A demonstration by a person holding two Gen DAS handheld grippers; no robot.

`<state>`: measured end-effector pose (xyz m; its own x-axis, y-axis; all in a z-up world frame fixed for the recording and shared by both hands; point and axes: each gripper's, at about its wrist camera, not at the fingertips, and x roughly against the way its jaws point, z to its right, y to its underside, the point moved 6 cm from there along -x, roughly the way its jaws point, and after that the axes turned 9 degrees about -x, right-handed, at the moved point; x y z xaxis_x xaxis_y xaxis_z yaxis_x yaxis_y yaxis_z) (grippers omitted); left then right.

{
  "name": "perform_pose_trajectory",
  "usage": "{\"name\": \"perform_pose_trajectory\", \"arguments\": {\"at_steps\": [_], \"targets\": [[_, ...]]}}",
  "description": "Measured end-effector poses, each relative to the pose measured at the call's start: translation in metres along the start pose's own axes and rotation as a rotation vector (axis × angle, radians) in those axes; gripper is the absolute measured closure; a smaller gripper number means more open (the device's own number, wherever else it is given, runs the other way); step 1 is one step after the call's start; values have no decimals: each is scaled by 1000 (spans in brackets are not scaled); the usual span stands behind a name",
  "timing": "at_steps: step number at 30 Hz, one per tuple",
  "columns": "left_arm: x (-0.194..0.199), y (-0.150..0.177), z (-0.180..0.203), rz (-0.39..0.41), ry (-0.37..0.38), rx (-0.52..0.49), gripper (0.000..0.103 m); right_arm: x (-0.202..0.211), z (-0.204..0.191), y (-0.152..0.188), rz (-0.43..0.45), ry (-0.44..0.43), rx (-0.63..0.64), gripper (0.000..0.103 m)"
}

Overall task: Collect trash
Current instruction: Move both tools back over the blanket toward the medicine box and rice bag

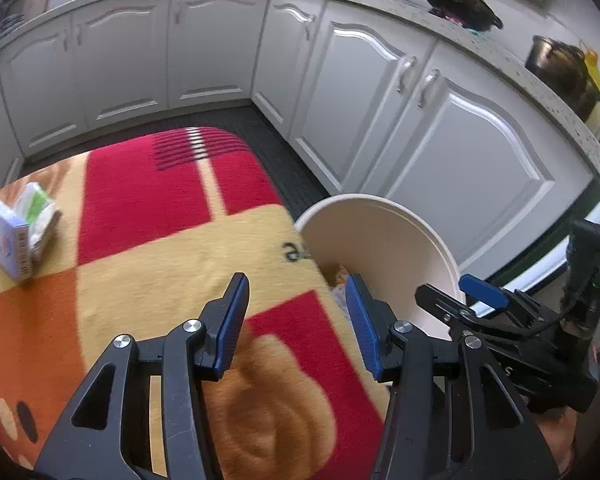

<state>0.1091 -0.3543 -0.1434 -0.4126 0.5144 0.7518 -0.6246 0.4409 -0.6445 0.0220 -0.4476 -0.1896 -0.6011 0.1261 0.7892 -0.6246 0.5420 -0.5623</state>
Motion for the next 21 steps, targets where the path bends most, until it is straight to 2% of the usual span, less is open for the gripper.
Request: {"name": "perform_pose_trajectory", "arguments": {"at_steps": [17, 21], "targets": [[32, 21, -78, 5, -100, 107, 54, 5, -70, 8, -4, -62, 83, 28], [37, 23, -110, -8, -154, 146, 54, 3, -90, 11, -12, -91, 108, 28]]}}
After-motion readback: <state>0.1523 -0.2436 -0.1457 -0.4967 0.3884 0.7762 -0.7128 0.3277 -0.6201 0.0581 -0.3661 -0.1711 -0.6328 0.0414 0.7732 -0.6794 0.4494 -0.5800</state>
